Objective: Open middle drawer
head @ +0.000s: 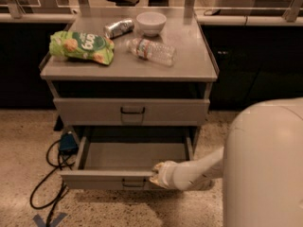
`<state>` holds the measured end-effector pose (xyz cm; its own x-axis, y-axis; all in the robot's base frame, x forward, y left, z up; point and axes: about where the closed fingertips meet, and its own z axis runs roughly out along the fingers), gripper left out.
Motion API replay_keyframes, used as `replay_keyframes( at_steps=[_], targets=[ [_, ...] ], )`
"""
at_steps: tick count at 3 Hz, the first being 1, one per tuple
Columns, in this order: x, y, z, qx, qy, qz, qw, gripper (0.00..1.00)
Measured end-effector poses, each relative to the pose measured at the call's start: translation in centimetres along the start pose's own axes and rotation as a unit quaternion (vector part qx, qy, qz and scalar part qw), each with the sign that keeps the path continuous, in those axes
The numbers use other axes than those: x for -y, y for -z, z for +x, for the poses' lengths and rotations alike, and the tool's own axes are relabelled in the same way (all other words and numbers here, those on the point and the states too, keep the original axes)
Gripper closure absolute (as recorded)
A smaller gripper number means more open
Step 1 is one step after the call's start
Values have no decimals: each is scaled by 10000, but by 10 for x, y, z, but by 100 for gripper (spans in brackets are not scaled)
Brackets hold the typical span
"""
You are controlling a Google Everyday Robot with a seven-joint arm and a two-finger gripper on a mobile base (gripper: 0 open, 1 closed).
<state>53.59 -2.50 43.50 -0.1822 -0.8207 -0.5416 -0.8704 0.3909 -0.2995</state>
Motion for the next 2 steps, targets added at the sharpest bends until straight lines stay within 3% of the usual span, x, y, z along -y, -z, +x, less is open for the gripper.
replay_keyframes(
  at_steps=[1,2],
  targets=[
    [-19,11,7,-75,-39,-33,10000,100],
    [-20,12,6,-75,-39,-34,10000,100]
  ],
)
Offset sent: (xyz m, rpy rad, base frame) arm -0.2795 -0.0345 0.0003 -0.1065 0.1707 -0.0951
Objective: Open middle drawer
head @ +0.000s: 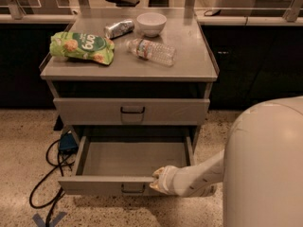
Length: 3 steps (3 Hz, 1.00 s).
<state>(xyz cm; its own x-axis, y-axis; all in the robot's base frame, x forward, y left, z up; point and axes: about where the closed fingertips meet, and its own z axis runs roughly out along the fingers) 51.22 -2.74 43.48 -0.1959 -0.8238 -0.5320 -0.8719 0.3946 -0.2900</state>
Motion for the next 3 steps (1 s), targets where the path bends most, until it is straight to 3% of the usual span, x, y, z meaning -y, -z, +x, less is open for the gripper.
replay_keyframes(
  at_steps=[2,3],
  targets=[
    [-20,11,7,-84,-44,-26,10000,100],
    [-20,11,7,-84,-44,-26,10000,82]
  ],
)
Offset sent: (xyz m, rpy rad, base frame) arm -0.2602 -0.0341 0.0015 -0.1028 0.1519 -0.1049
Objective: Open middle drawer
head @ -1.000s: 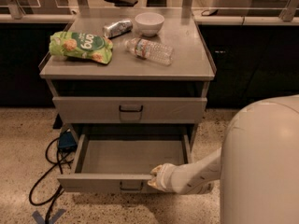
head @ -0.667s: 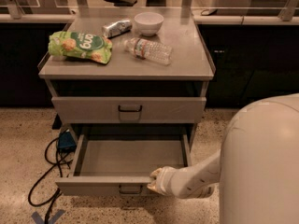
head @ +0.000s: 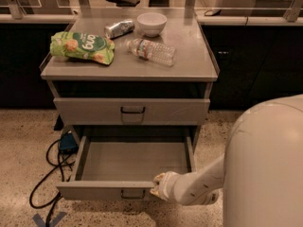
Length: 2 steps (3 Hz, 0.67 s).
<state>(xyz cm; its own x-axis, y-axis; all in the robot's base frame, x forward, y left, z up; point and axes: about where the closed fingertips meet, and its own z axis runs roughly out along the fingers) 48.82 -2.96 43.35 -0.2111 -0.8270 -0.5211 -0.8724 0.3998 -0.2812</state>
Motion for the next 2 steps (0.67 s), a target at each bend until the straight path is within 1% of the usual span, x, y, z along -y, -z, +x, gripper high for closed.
replay_keyframes(
  at_steps=[2],
  targets=[
    [0,0,0,0,0,0,10000,35]
  ],
)
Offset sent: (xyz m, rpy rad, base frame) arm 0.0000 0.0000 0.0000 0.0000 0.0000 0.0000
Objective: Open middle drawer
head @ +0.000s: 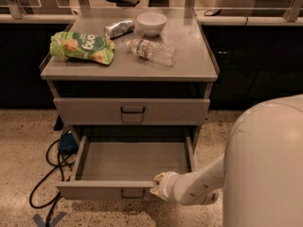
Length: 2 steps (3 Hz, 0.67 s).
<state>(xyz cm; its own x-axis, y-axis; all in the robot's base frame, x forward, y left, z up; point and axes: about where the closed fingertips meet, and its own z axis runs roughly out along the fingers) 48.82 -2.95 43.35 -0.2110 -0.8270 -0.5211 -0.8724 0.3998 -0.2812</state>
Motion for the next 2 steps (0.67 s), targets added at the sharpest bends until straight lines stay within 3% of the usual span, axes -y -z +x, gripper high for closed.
replay_keyframes(
  at_steps=[1,2],
  targets=[
    [0,0,0,0,0,0,10000,12],
    [0,0,0,0,0,0,10000,0]
  ],
)
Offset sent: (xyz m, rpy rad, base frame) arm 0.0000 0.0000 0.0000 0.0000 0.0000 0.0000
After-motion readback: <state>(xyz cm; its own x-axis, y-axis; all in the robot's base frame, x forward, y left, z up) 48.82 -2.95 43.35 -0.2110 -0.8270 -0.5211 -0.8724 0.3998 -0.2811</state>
